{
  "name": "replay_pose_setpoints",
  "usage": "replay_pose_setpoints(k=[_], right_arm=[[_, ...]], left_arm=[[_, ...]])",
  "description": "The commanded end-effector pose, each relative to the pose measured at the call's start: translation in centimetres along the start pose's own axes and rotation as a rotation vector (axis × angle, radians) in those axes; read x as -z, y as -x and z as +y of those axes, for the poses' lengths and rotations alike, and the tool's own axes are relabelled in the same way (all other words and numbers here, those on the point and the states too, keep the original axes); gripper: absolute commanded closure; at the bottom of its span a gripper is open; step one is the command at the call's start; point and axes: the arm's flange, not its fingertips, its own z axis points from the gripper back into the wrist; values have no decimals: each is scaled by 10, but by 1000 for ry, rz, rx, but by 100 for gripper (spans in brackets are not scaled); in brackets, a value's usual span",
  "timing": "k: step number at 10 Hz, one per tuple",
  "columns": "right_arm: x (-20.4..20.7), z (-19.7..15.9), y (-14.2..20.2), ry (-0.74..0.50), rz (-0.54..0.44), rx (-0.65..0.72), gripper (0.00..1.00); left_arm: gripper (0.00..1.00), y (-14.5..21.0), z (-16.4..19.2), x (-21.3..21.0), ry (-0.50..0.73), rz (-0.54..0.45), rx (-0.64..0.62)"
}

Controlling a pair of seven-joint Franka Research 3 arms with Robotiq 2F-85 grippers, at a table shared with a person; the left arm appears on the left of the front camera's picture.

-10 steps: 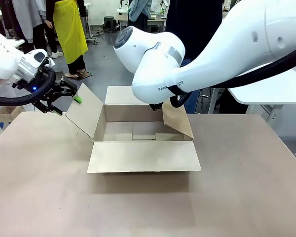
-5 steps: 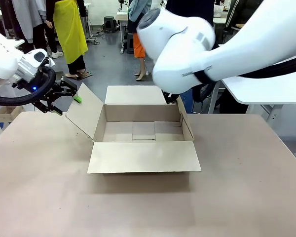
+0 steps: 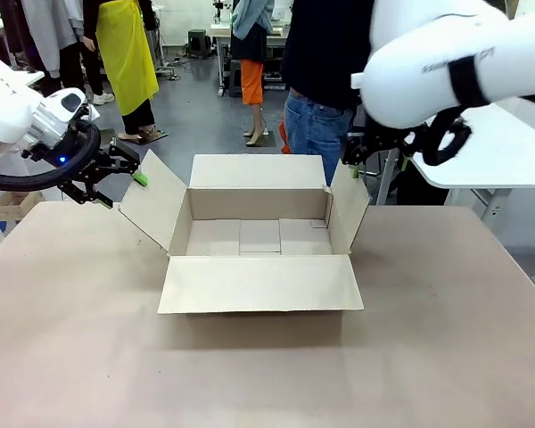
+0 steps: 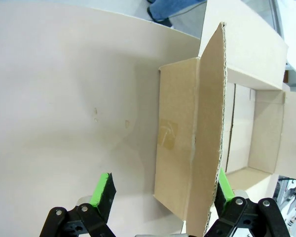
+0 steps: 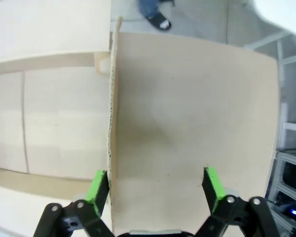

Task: Pack the gift set into the box.
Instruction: Place both hands on the side flaps of the Package Box and spread them outward.

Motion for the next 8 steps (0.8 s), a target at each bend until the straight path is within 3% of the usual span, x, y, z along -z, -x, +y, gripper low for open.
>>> replay_pose_setpoints(k=[1,3,5,6,8], right_arm=[[25,-34,7,-148,59,11,0],[58,-45,8,-262,75,-12,0],[85,-50,13,-286,46,16,0],[62,-45,8,-229,87,16,0],[62,-45,8,-229,87,16,0]], left_arm=[[0,1,-1,-3,-11,0,-8],[0,1,-1,-3,-11,0,-8],[0,1,-1,-3,-11,0,-8],[0,1,-1,-3,-11,0,-8],[0,1,-1,-3,-11,0,-8]])
